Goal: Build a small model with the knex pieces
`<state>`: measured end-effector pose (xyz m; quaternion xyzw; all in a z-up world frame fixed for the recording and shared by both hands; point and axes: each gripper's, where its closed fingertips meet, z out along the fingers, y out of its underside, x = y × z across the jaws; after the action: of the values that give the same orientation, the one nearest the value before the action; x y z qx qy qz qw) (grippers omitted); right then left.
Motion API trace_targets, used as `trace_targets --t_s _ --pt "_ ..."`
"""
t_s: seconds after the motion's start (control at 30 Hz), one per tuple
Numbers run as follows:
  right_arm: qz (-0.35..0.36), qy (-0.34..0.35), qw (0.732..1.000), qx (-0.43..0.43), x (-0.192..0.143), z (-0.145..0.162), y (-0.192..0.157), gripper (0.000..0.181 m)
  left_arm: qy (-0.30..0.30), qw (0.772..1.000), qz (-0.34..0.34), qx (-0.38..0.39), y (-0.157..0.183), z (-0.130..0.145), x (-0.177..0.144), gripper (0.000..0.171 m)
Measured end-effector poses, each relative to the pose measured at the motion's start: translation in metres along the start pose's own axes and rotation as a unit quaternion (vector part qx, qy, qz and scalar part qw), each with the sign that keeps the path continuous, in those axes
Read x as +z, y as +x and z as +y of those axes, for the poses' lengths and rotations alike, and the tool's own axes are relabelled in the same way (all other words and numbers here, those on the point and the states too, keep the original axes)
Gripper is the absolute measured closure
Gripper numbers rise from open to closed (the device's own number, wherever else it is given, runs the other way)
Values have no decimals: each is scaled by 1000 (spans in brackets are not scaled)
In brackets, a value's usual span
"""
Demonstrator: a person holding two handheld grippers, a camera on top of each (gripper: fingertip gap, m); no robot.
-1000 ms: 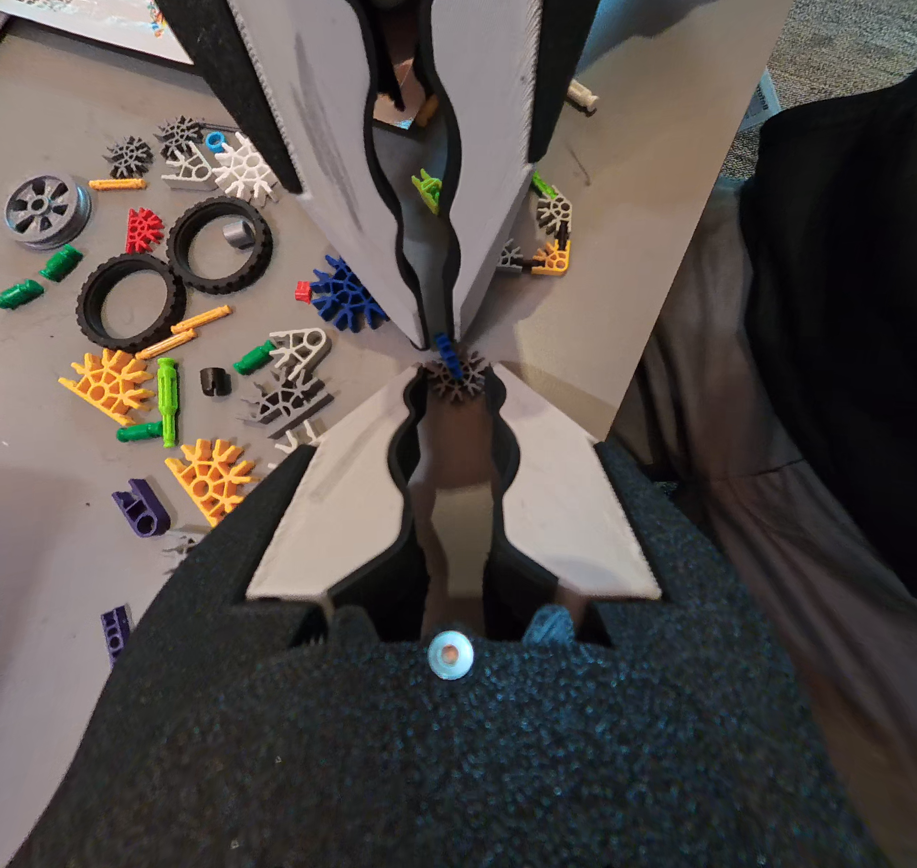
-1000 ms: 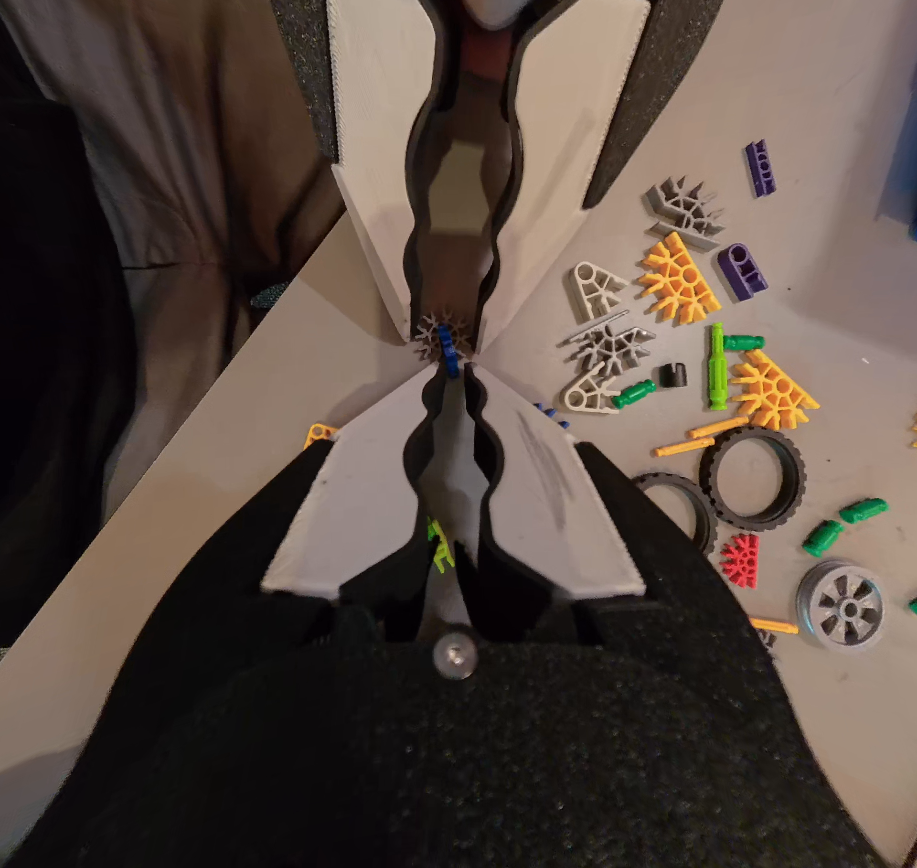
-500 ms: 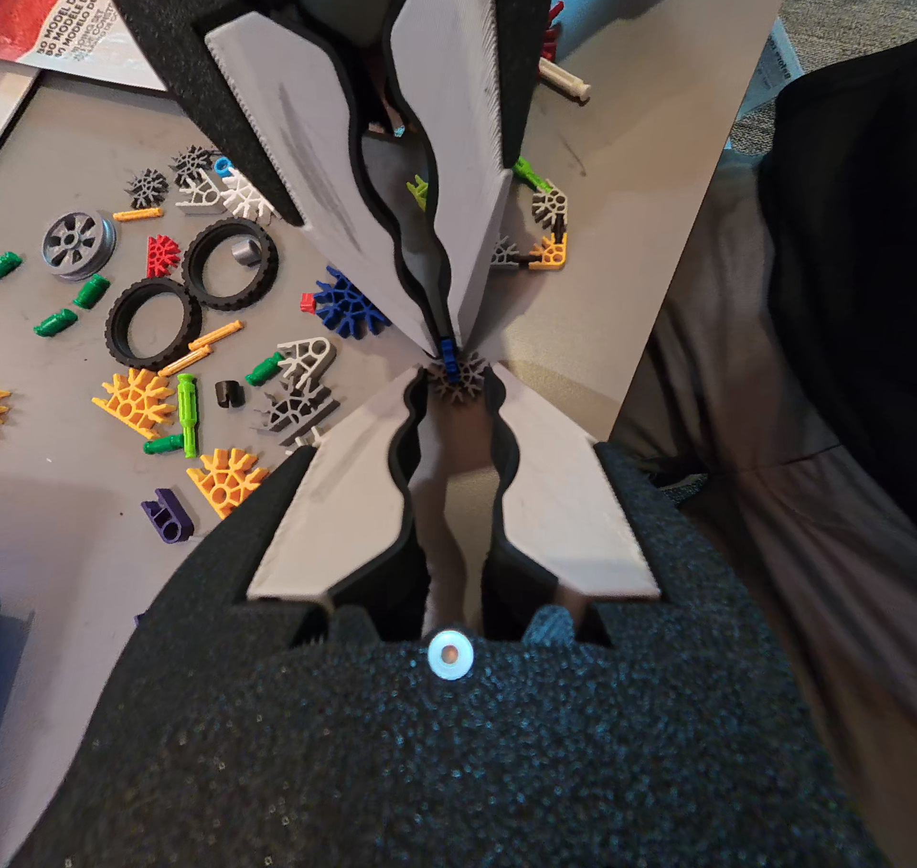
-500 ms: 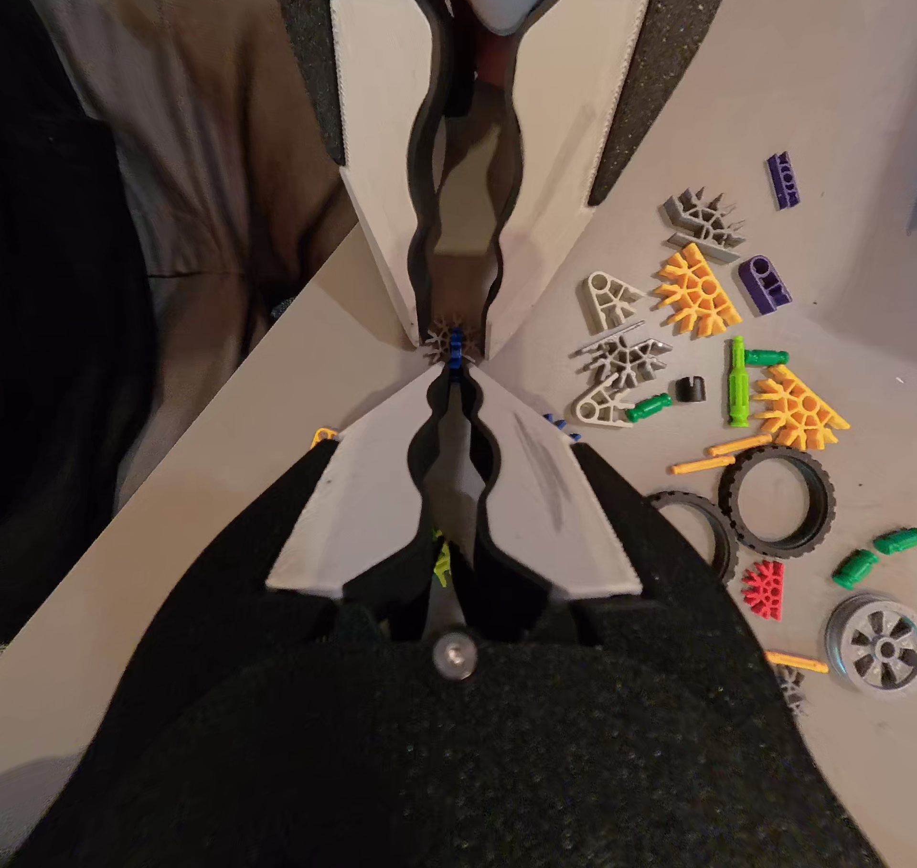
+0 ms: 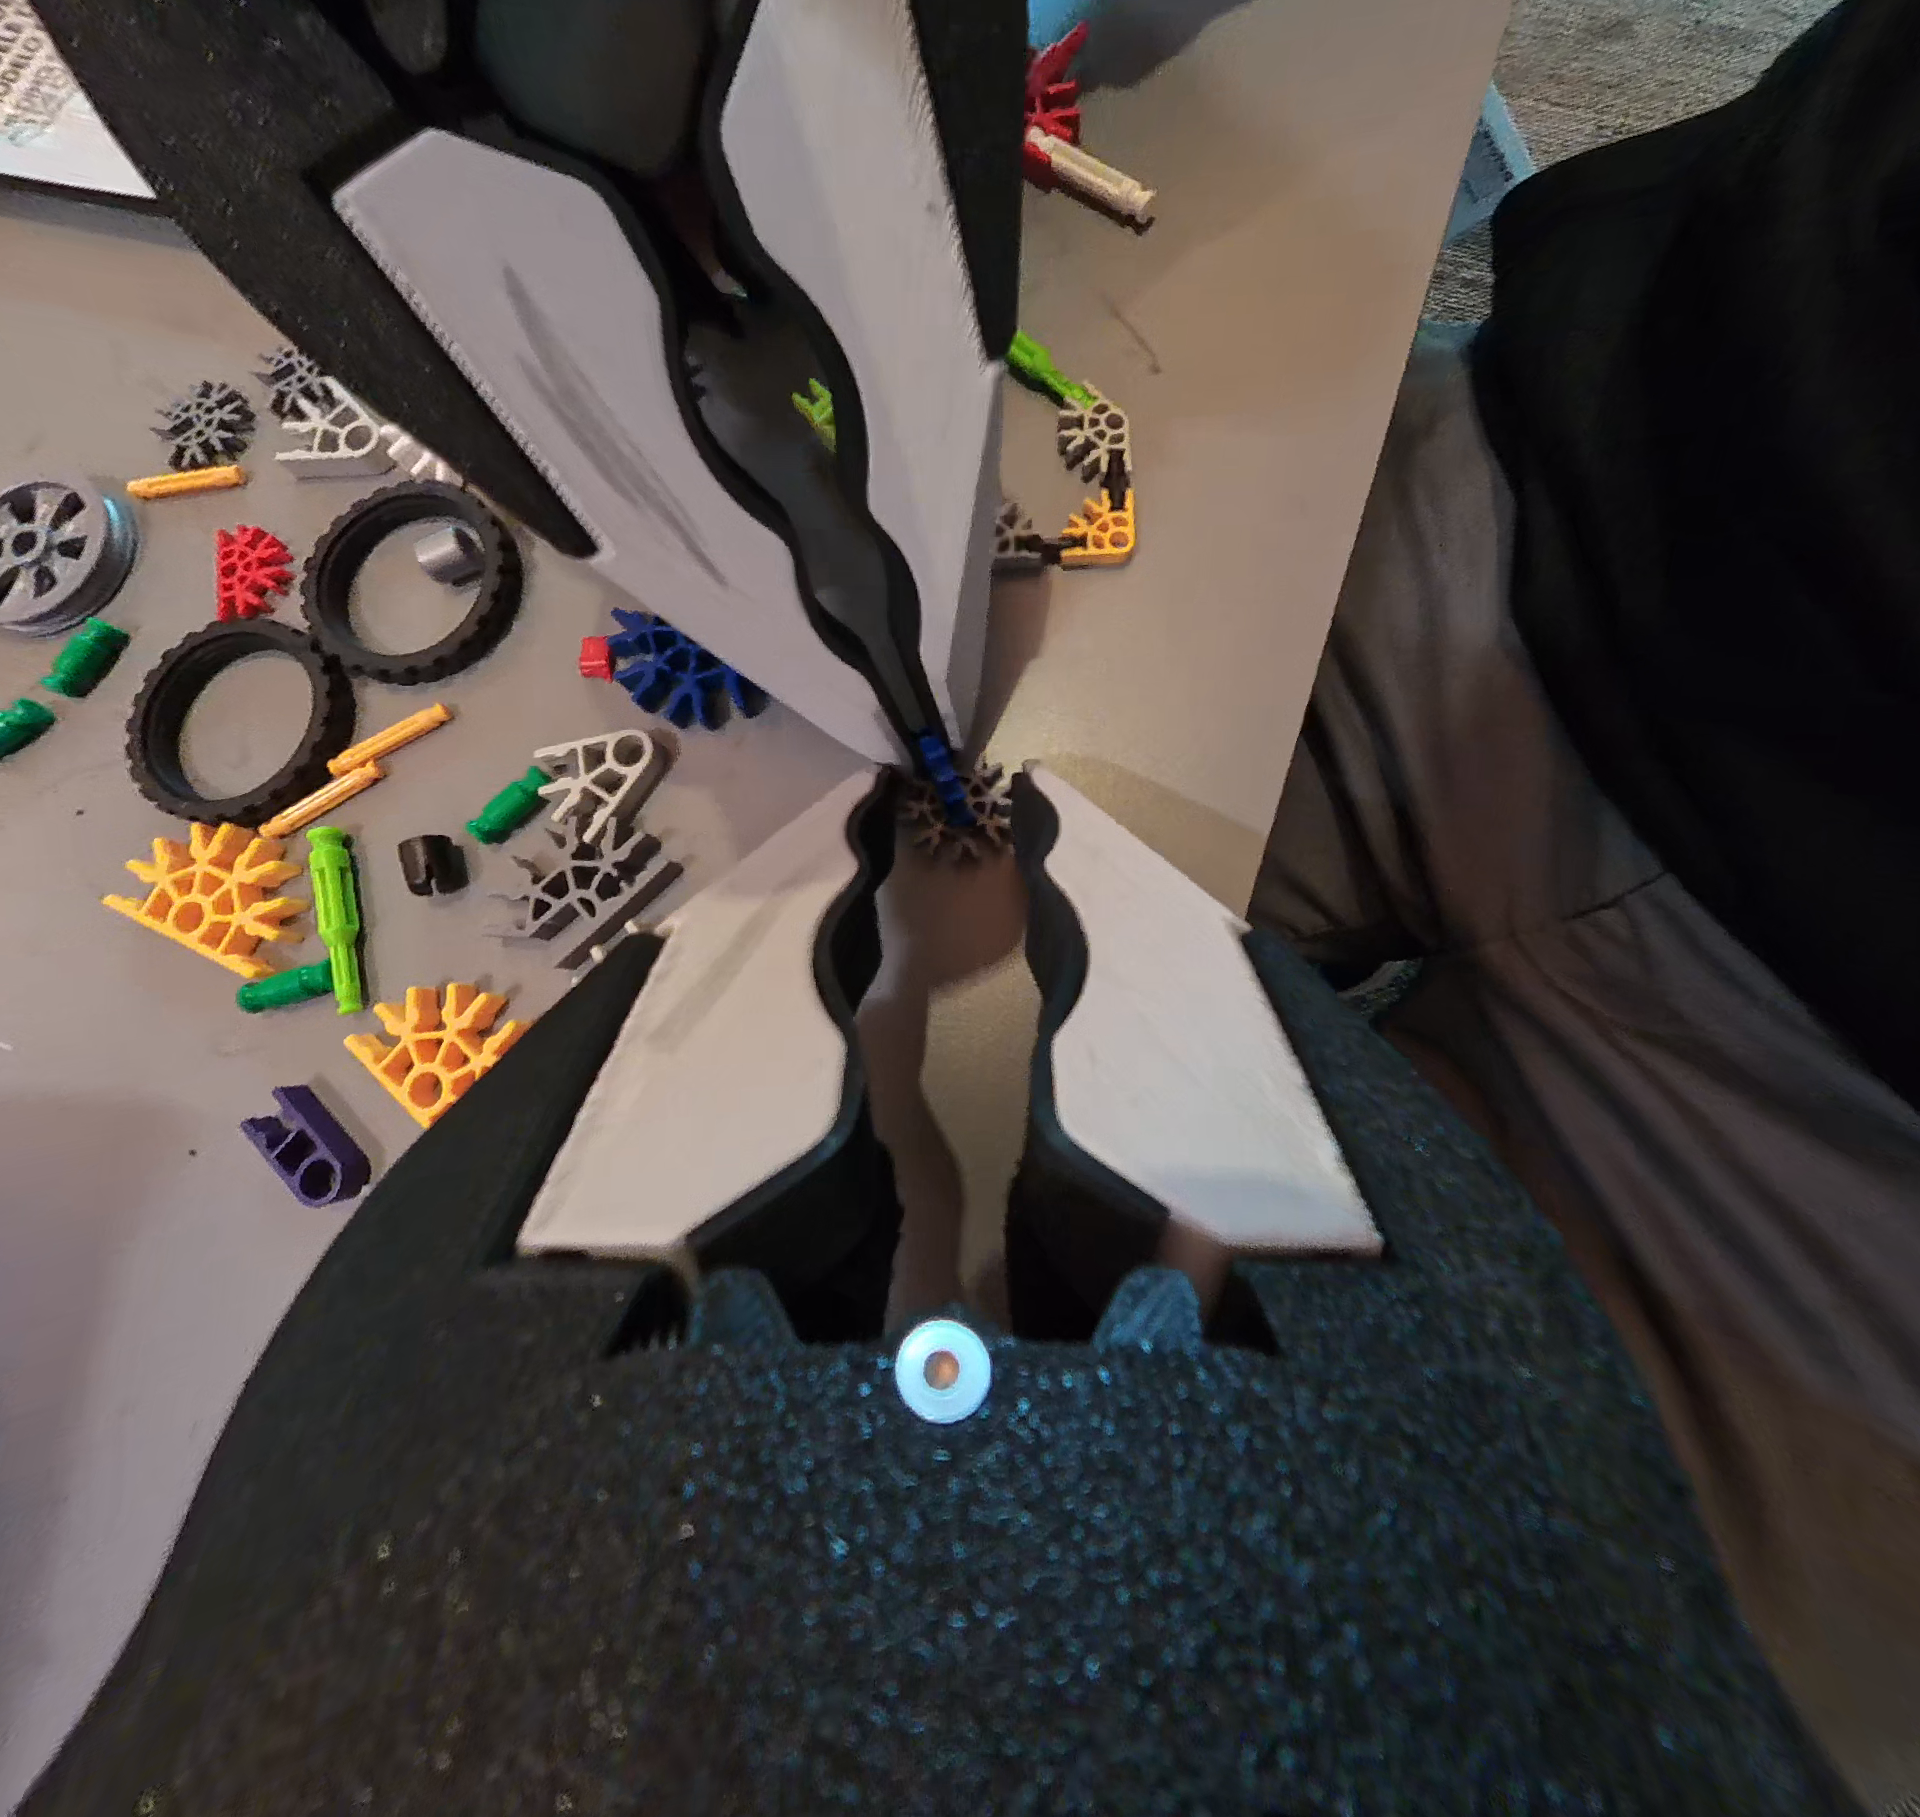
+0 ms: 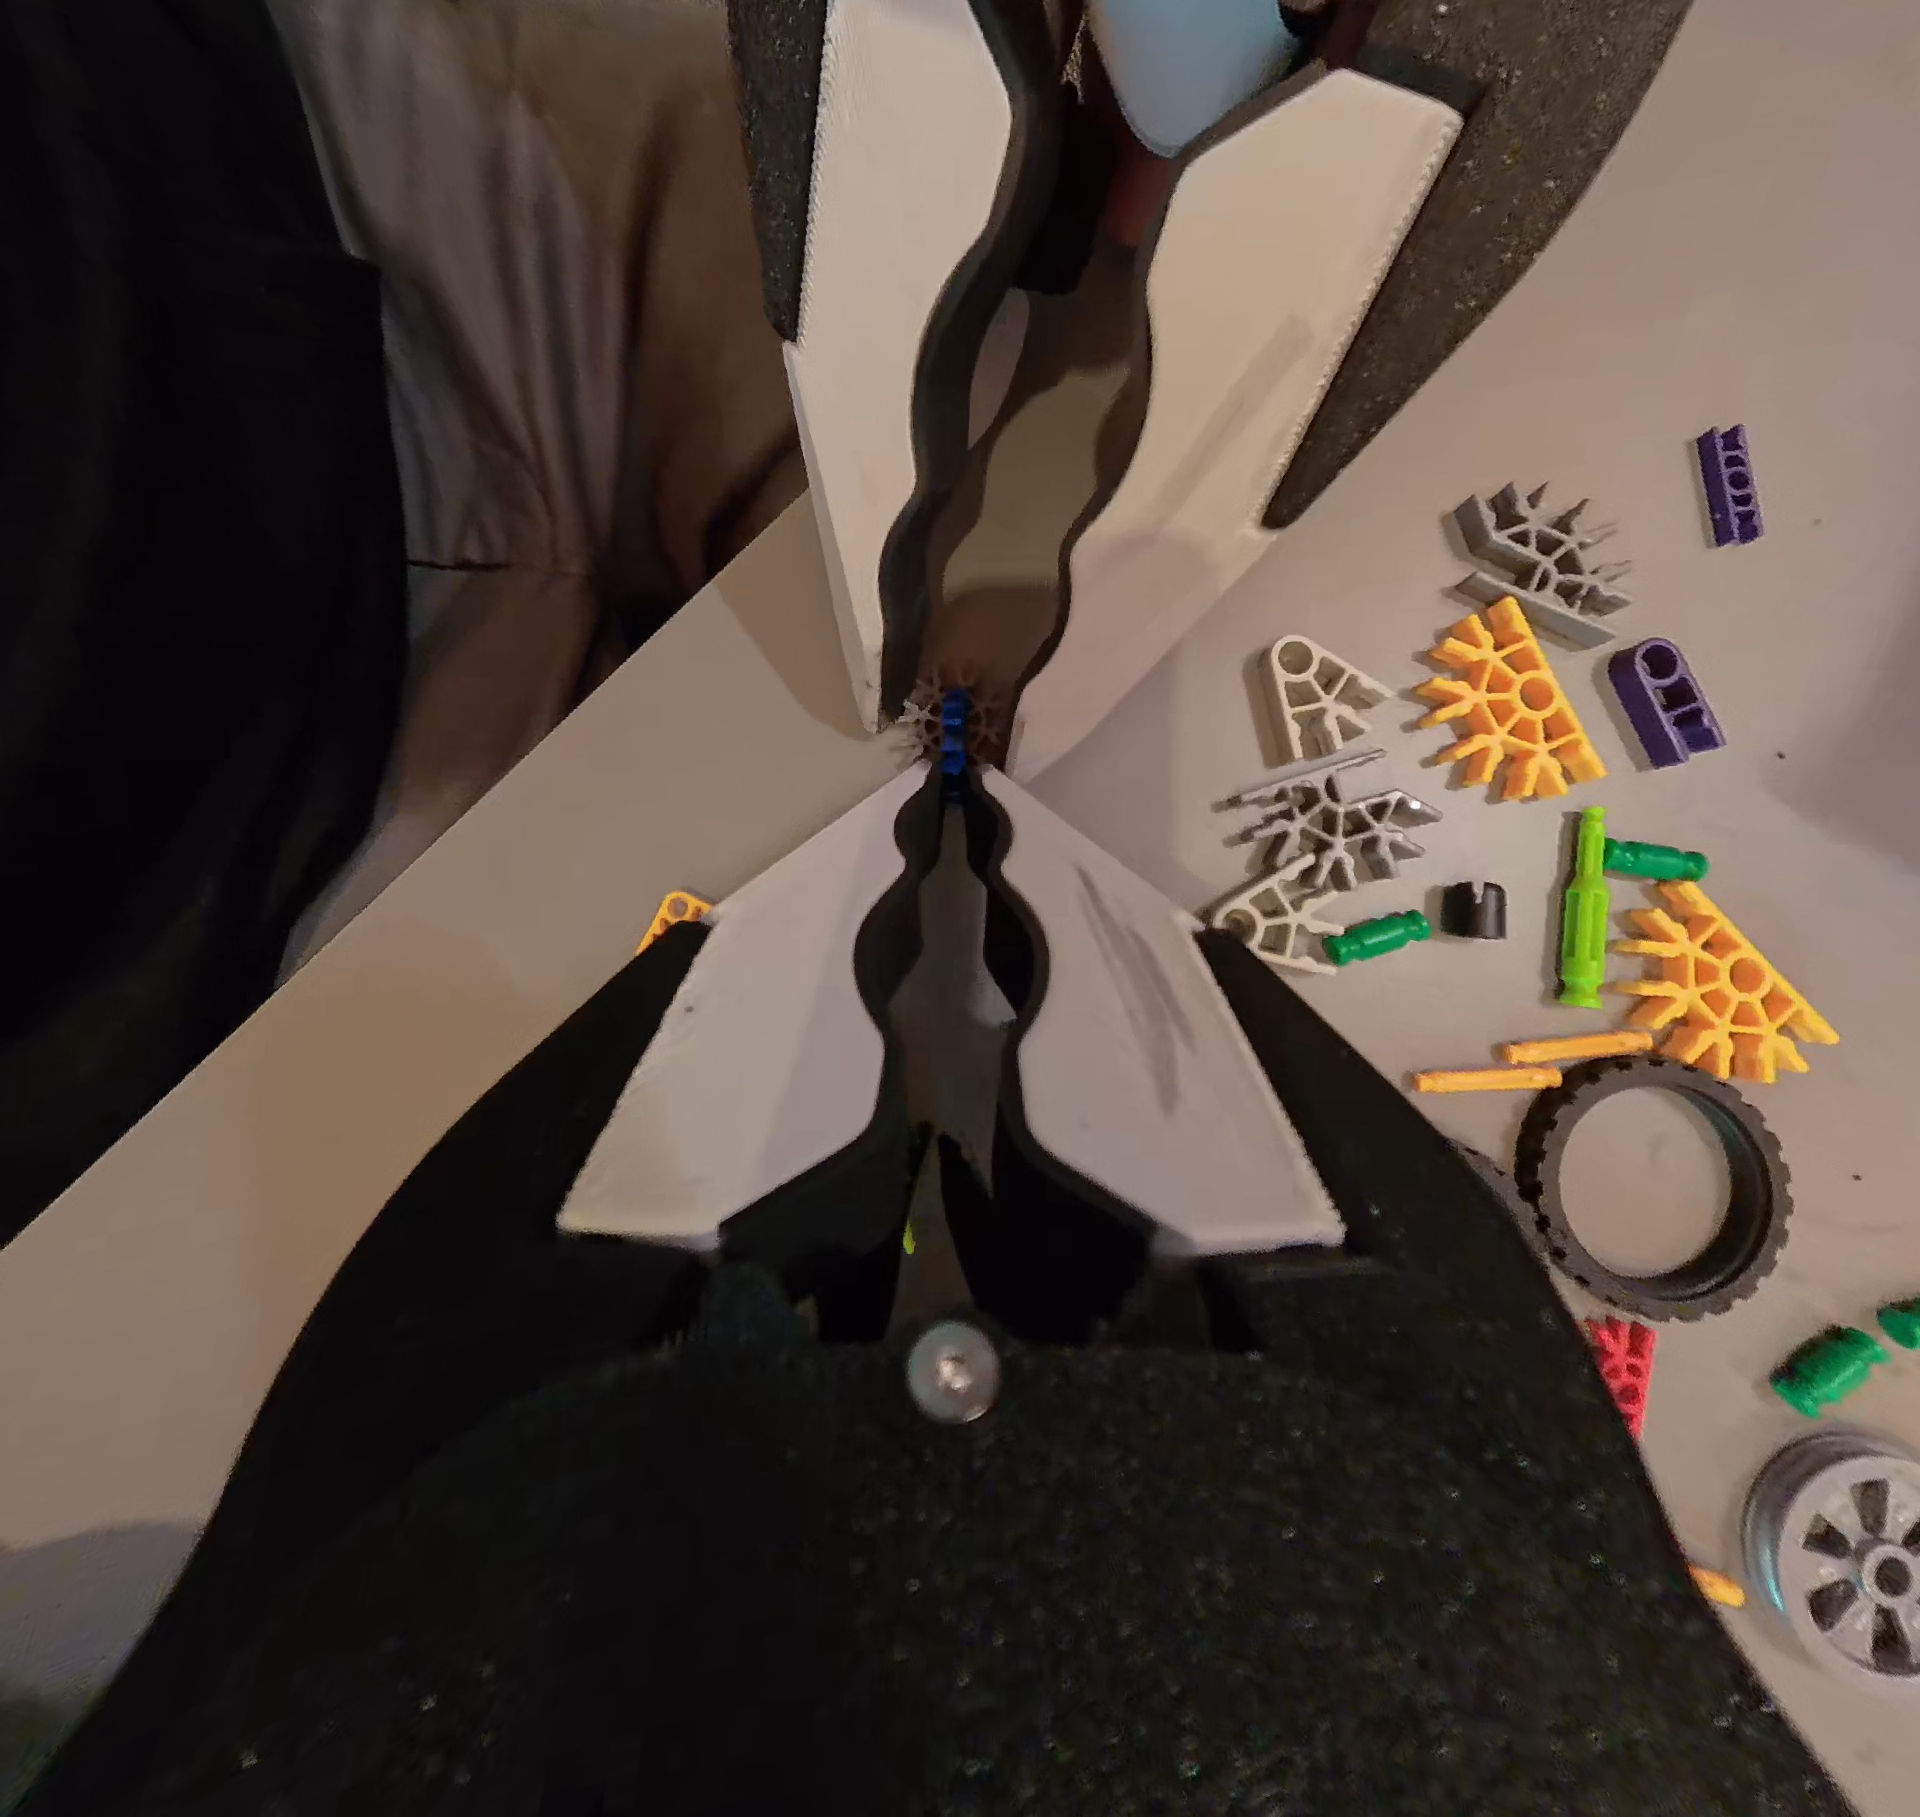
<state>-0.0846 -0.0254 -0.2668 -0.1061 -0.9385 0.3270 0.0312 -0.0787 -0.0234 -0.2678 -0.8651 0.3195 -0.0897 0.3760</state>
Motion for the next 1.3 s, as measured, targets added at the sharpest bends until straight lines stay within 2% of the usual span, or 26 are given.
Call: trace_targets --t_s 0.17,0.23,0.3,0.5,0.67,0.87,1.07,1.3 --pt "3 -1 1000 8 -2 3 1 179 -1 1000 2 -2 -2 -1 2 151" --pt "6 -5 1000 11 -3 4 1 179 -4 1000 -19 -3 -5 -1 1 147" --pt "5 -4 1000 16 -2 3 1 179 -11 999 -52 -10 -10 1 -2 135" --pt "2 1 1000 25 -1 2 1 179 -32 993 -107 -23 -7 6 -9 142" --pt "3 4 1000 25 -1 2 1 179 -26 994 -94 -50 -2 6 -6 152" --pt "11 0 1000 3 -1 2 1 180 -7 995 -79 -64 -2 5 -5 153" --pt "3 2 1000 -20 -1 1 0 180 -8 996 -72 -42 -1 5 -5 153" --pt "-41 5 999 -10 -1 1 0 180 -16 998 -63 -22 -1 4 -4 153"
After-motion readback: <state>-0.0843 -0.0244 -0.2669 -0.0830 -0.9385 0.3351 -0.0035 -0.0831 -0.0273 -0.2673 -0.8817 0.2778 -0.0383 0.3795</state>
